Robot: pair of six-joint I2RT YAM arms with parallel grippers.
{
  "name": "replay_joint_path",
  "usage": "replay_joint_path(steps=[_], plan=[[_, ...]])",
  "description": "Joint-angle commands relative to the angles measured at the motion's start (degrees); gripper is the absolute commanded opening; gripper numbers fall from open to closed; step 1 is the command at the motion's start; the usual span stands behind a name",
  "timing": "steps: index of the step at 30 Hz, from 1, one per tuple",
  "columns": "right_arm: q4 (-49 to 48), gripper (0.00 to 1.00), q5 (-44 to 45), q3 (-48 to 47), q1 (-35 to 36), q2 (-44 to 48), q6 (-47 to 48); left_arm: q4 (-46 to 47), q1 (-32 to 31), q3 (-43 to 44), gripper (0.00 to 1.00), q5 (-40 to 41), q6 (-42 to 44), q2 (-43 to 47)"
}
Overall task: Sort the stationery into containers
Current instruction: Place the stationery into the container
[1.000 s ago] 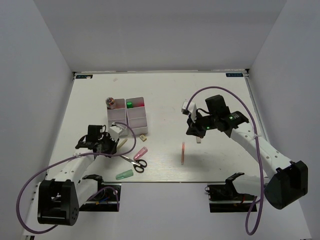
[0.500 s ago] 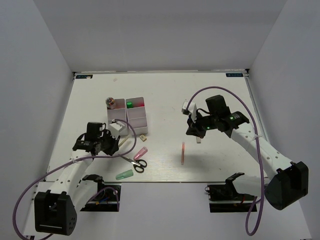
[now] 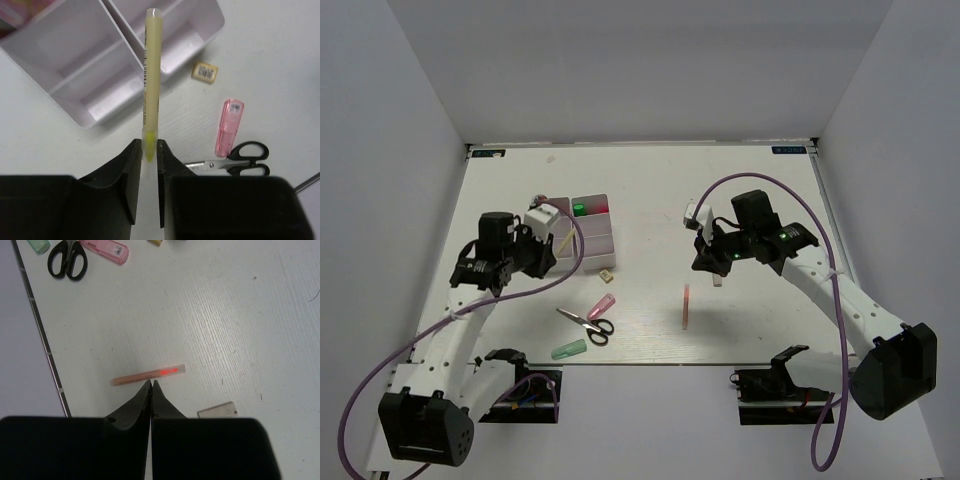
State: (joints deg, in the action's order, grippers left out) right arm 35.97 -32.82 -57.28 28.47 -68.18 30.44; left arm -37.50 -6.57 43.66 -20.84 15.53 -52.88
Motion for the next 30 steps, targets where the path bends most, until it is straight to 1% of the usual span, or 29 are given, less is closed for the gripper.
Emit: replay_joint_path(steps=[1,3,8,10,14,18,22,23,25,26,30], plan=[[0.33,0.0,-1.37,-0.73,-0.34,0.15,0.5,-2.84,-0.11,5.37,0.01,1.94,1.43,-2.13],[0.33,0.0,-1.28,-0.73,-0.17,0.15,0.59,-4.25,-0.29,8.01,0.01,4.91,2.84,-3.54],[0.25,0.0,-1.2,-0.56,-0.34,0.07,0.59,-6.44,-0.11,11.18,0.01,8.44,5.13,-4.68],[0.33,0.0,-1.2,-0.64,-0.34,-0.02,0.68,-7.06,-0.2,12.06,0.01,8.54,4.17,-5.04],[0.34,0.0,-1.28,-0.64,-0.26,-0.28,0.77,-10.57,-0.11,15.3,0.01,6.52,-0.84,-7.14],[0.42,0.0,-1.28,-0.64,-0.17,-0.28,0.77,-14.43,-0.2,17.33,0.01,6.69,-1.38,-8.72],[0.42,0.0,-1.37,-0.56,-0.17,-0.46,0.85,-18.31,-0.37,21.54,0.01,9.41,2.22,-11.27],[0.42,0.0,-1.55,-0.56,-0.25,-0.55,1.03,-20.14,-0.55,22.43,0.01,10.02,3.36,-13.71],[0.68,0.0,-1.46,-0.73,-0.17,-0.46,1.03,-22.61,-1.95,26.19,0.01,10.9,5.73,-15.31],[0.6,0.0,-1.81,-0.73,-0.25,-0.55,1.03,-23.06,-2.31,27.0,0.01,12.04,7.13,-17.84],[0.86,0.0,-1.72,-0.73,-0.25,-0.46,1.12,-24.2,-4.41,32.18,0.01,13.89,12.23,-22.17]])
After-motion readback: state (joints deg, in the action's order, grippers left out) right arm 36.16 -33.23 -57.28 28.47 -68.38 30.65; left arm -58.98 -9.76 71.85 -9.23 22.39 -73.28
